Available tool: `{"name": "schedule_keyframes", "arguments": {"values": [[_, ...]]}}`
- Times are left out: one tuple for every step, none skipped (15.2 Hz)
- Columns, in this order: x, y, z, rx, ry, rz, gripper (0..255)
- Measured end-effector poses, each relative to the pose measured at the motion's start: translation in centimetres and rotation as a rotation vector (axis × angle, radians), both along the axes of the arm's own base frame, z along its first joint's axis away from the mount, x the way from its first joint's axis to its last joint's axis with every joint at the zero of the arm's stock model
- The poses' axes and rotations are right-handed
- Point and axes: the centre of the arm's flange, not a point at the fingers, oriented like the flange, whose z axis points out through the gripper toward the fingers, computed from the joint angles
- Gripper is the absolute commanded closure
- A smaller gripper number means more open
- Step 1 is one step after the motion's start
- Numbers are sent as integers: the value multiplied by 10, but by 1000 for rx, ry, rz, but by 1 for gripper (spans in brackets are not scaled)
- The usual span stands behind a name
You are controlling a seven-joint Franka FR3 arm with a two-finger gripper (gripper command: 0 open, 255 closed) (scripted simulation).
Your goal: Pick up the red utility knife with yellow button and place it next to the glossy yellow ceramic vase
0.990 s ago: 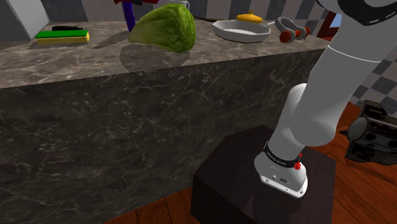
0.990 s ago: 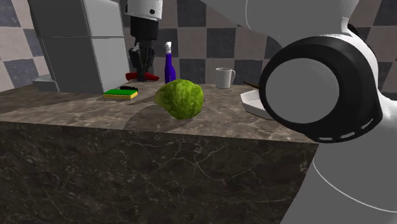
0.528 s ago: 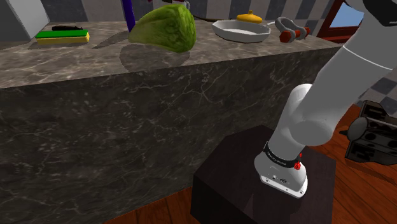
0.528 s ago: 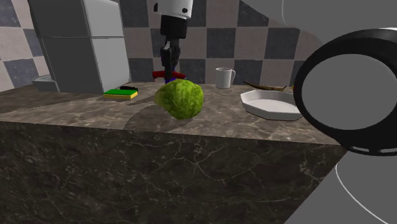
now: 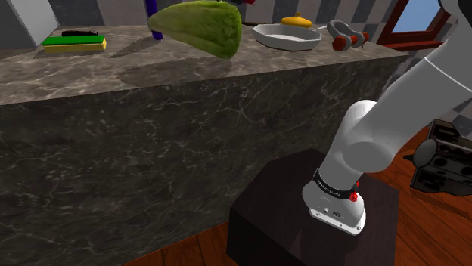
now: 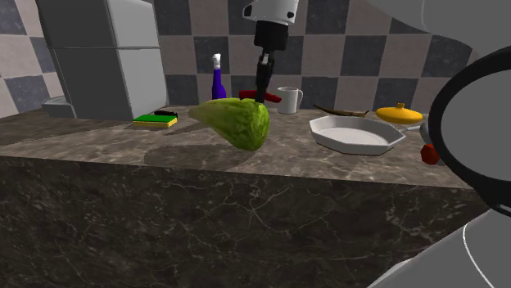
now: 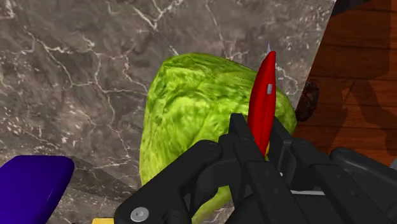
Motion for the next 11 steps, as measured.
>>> {"name": "schedule_keyframes", "arguments": {"values": [[-1,-13,-1,0,0,0,255],[-3,-29,-2,0,1,-1,255],[-7,-41,0,0,2,0,255],[-10,-54,2,0,2,0,255],[-16,-67,2,0,2,0,255],[-18,-79,-1,0,2,0,255],[-23,-90,0,0,3,0,255],[-27,-104,0,0,3,0,255],[-30,-113,-2,0,3,0,255],[-31,-127,-2,0,3,-1,255],[-37,-139,0,0,3,-1,255]]}}
